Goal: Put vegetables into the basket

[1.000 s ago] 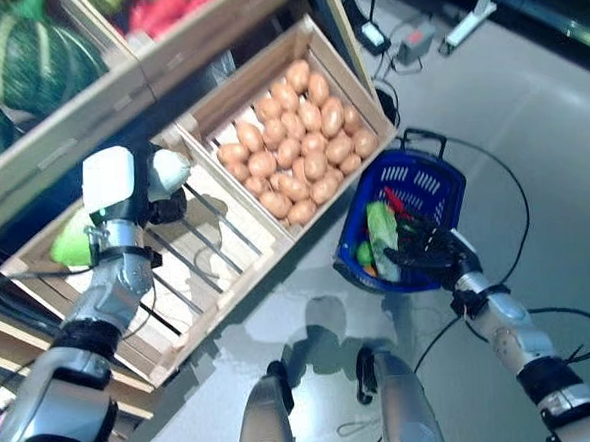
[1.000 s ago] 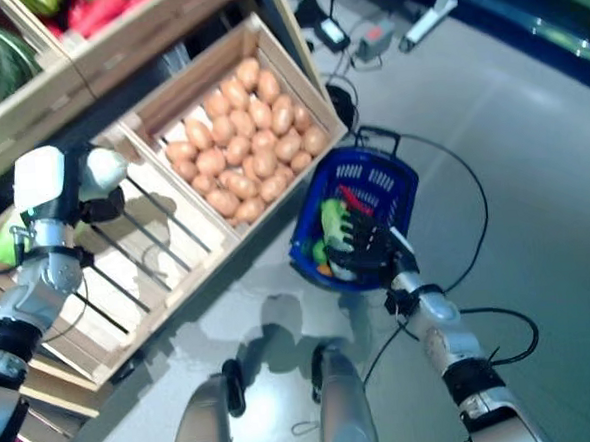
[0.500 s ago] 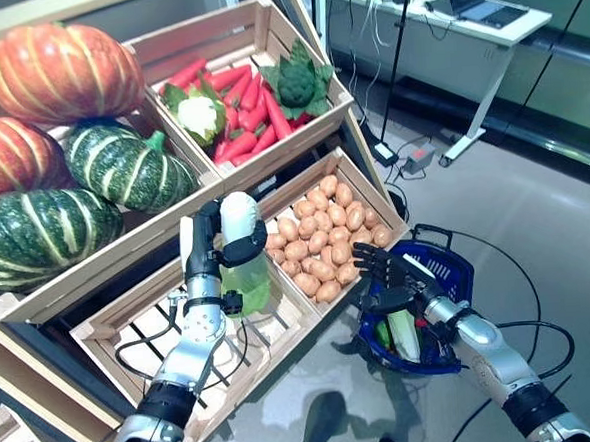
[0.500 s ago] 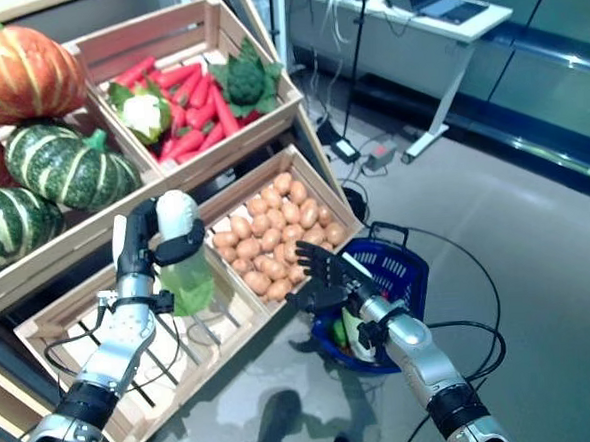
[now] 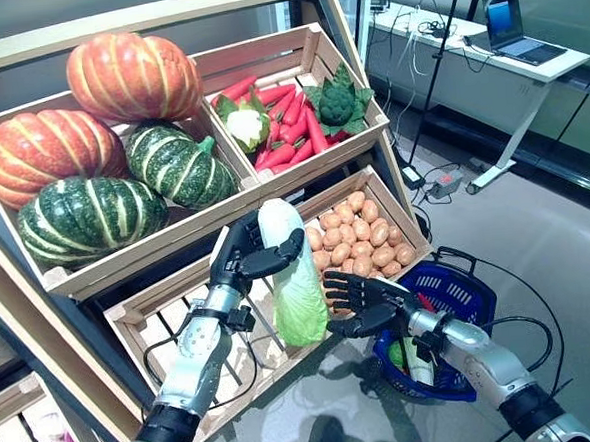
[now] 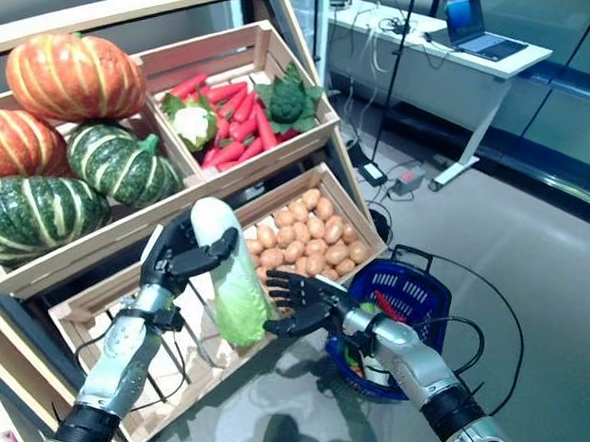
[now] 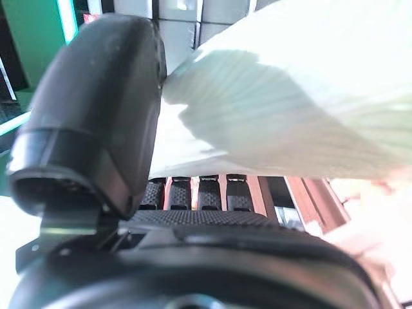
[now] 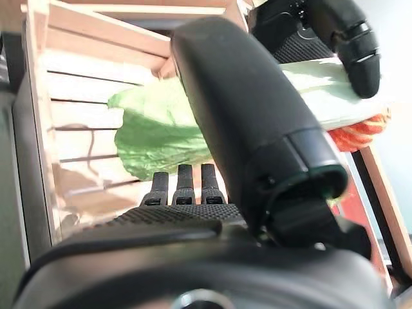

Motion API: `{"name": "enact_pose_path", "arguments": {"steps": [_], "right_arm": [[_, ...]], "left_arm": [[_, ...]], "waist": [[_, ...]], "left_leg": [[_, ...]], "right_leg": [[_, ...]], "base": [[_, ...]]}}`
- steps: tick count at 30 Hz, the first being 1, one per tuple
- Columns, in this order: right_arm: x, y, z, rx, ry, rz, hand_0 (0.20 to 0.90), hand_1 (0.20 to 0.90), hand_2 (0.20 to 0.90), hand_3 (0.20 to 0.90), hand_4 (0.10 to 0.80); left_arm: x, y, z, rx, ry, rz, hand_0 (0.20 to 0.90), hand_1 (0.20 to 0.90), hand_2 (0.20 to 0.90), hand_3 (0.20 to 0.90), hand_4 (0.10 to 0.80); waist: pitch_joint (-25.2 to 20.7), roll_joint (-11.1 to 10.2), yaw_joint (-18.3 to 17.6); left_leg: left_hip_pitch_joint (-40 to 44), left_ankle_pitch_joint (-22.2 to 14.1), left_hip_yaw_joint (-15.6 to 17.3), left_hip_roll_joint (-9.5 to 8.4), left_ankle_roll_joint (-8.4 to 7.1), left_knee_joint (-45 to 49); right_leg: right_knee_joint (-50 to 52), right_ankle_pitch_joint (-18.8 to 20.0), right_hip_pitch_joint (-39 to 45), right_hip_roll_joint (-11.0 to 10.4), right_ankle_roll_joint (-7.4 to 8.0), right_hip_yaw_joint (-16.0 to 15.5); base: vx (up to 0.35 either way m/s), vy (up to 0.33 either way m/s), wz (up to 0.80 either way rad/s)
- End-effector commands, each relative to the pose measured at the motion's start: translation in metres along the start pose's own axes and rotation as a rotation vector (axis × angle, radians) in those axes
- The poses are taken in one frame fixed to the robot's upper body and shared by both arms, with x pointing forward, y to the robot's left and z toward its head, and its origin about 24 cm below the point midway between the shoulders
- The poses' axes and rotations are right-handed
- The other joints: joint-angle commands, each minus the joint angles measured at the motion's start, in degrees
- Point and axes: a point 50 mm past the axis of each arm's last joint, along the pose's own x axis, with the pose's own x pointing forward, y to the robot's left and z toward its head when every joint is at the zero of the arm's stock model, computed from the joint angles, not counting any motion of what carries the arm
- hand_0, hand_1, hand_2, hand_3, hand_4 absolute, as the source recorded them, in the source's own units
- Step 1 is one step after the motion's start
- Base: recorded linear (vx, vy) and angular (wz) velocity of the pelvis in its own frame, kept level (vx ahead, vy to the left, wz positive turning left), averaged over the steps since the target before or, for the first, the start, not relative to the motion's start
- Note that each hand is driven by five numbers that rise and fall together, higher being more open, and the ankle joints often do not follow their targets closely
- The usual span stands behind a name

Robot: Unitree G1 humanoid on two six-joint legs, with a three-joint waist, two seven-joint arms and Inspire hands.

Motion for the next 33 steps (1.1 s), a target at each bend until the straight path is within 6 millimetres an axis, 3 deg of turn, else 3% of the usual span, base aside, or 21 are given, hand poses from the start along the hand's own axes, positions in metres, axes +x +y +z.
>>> {"name": "enact_pose_path", "arguments": {"steps": [1, 22, 25, 32, 33], "right_arm": [[0.023, 0.022, 0.045, 0.036, -0.186, 0.143, 0.9, 0.9, 0.9, 0.9, 0.8], [0.06, 0.047, 0.093, 0.166, -0.255, 0.254, 0.9, 0.9, 0.9, 0.9, 0.8], [0.067, 0.052, 0.084, 0.239, -0.182, 0.315, 0.9, 0.9, 0.9, 0.9, 0.8], [0.071, 0.05, 0.042, 0.452, -0.009, 0.362, 0.9, 0.9, 0.9, 0.9, 0.8], [0.071, 0.05, 0.04, 0.471, -0.01, 0.366, 0.345, 0.345, 0.345, 0.345, 0.43]], "left_arm": [[0.015, -0.031, 0.041, -0.076, -0.232, -0.171, 0.3, 0.3, 0.3, 0.3, 0.4], [0.023, -0.078, 0.034, -0.166, -0.158, -0.452, 0.3, 0.3, 0.3, 0.3, 0.4], [0.023, -0.081, 0.034, -0.202, -0.17, -0.467, 0.3, 0.3, 0.3, 0.3, 0.4], [0.022, -0.084, 0.045, -0.241, -0.242, -0.489, 0.3, 0.3, 0.3, 0.3, 0.4], [0.022, -0.085, 0.046, -0.244, -0.247, -0.495, 0.3, 0.3, 0.3, 0.3, 0.4]], "waist": [[-5.62, -0.94, 0.59], [-5.67, -0.92, 2.32], [-5.92, -0.96, 2.64], [-6.08, -1.02, 3.56], [-6.05, -1.02, 3.66]], "left_leg": [[-2.44, -0.06, 0.44, -0.6, 1.28, 0.02], [-2.17, -0.57, -1.2, -0.62, 1.28, 0.02], [-2.11, -0.63, -1.24, -0.55, 1.25, 0.02], [-2.24, -0.52, -1.44, -0.34, 1.17, 0.02], [-2.25, -0.49, -1.51, -0.33, 1.17, 0.02]], "right_leg": [[0.1, 2.8, -1.38, -0.45, -3.81, -0.53], [0.1, 2.53, -0.65, -1.11, -3.57, -1.18], [0.1, 2.48, -0.61, -1.17, -3.59, -1.28], [0.1, 2.41, -0.45, -1.23, -3.83, -1.69], [0.1, 2.44, -0.43, -1.23, -3.83, -1.74]], "base": [[0.006, -0.019, 0.05], [-0.001, 0.0, 0.04], [-0.003, 0.011, 0.01], [-0.008, 0.02, 0.04], [-0.01, 0.003, 0.04]]}}
